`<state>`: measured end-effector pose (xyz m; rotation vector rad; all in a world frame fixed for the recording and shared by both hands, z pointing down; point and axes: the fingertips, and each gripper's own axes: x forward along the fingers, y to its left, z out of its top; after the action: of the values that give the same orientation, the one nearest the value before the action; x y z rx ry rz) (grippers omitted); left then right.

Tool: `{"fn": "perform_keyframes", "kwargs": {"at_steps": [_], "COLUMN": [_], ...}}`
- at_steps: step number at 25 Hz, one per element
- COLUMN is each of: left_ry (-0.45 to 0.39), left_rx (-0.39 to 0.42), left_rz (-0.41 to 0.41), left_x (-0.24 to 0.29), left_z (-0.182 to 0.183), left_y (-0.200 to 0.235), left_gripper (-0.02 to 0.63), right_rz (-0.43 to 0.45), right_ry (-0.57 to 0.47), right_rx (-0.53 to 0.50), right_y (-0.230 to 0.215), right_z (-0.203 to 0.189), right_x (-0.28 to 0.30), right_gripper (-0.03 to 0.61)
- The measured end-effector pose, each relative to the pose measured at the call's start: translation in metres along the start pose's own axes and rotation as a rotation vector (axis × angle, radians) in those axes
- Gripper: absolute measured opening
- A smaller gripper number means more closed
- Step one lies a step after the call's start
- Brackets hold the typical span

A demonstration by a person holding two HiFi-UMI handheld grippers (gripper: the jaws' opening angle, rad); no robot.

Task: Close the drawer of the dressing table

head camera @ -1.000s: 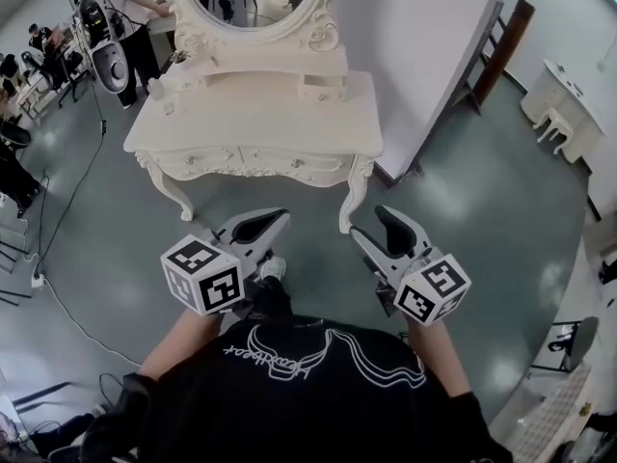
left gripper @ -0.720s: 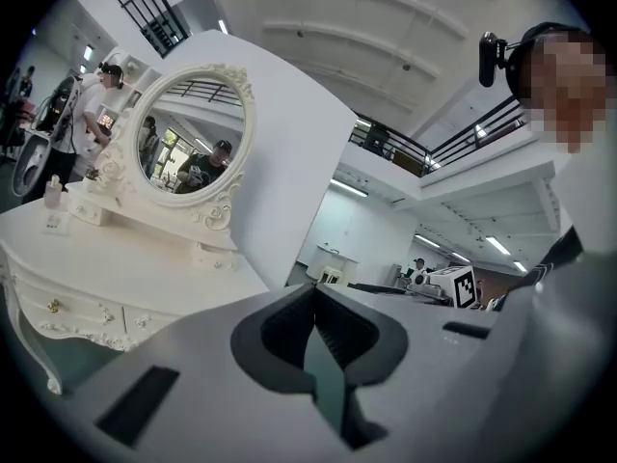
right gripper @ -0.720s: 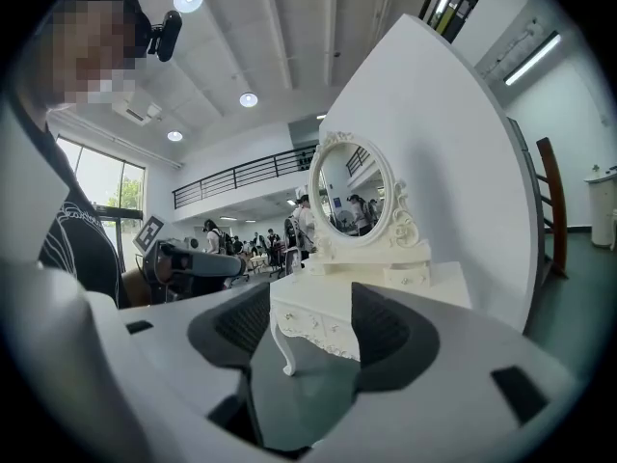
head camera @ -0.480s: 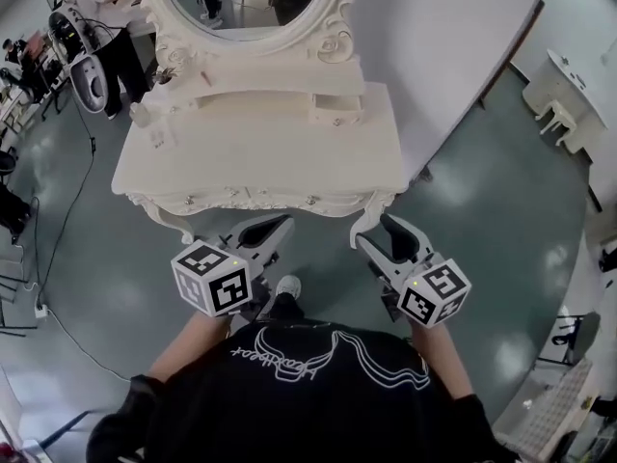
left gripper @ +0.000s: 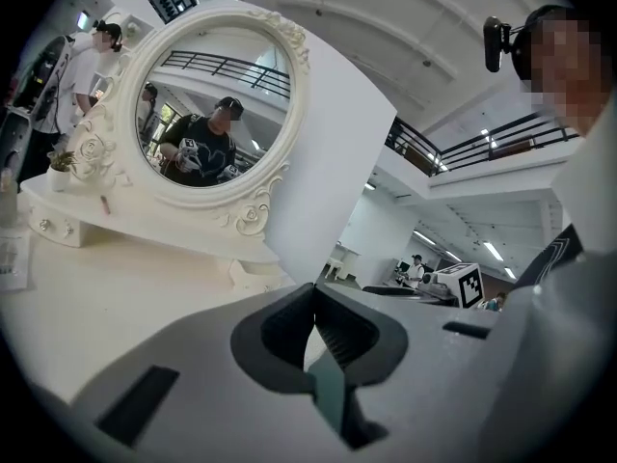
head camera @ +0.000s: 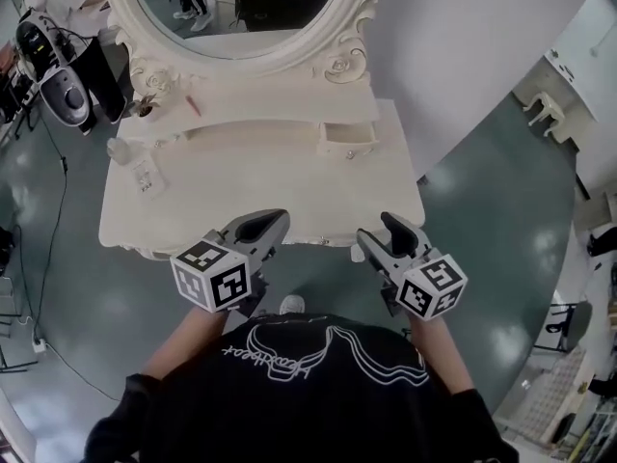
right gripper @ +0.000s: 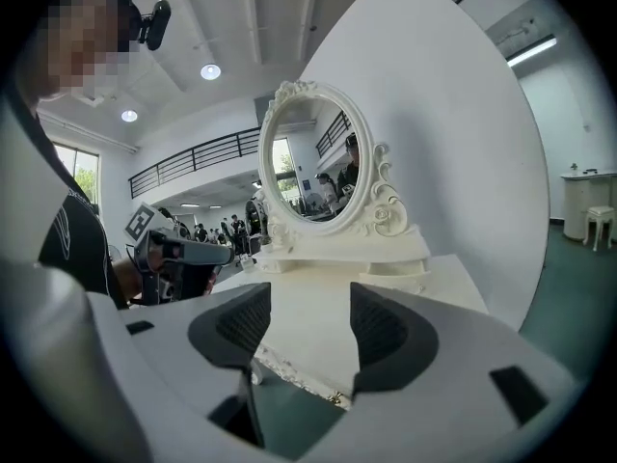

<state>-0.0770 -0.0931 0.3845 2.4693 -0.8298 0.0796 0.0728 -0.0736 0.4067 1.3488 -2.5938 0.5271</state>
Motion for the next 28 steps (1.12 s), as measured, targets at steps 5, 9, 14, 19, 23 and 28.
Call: {"fn": "perform_keyframes", "kwargs": {"at_steps": [5,9,14,19,23,28], "left_ry": [0.015,0.032,0.041,0.051,0.065,0.065], "left_rx": [-0.005,0.0,-0.029,-0.039,-0.07,-0.108], "left_rz": [-0.002,0.005,0.018,0.062,0.096,0.138], "left_x": [0.017,0.035,0.053,0.064,0.072,0.081], "left_z": [0.008,0.008,0.005,0.006,0.001,0.002], "left_y": [0.037,0.058,0.079,0.107,0.131,0.158], "left_gripper": [0.005,0.005,0.005,0.005,0.005,0.005], "right_rz": [-0.062,-0.113,-0.144,-0.159,-0.171,-0.187], "right_ry": [0.013,0.041,0.073,0.105,0.139,0.193], "right_rx": [0.05,0.05,0.093,0.136,0.158,0.169], "right_y": [-0.028,-0.053,-0.08,-0.108,-0.127,-0.149], "right_z": [-0.005,-0.011,-0.024,-0.035,-0.046,-0.056], "right_x": [0.025,0.045,0.069,0.1,0.125,0.157], "right_gripper": [0.232,0.225,0.215,0.207,0.201,0.198]}}
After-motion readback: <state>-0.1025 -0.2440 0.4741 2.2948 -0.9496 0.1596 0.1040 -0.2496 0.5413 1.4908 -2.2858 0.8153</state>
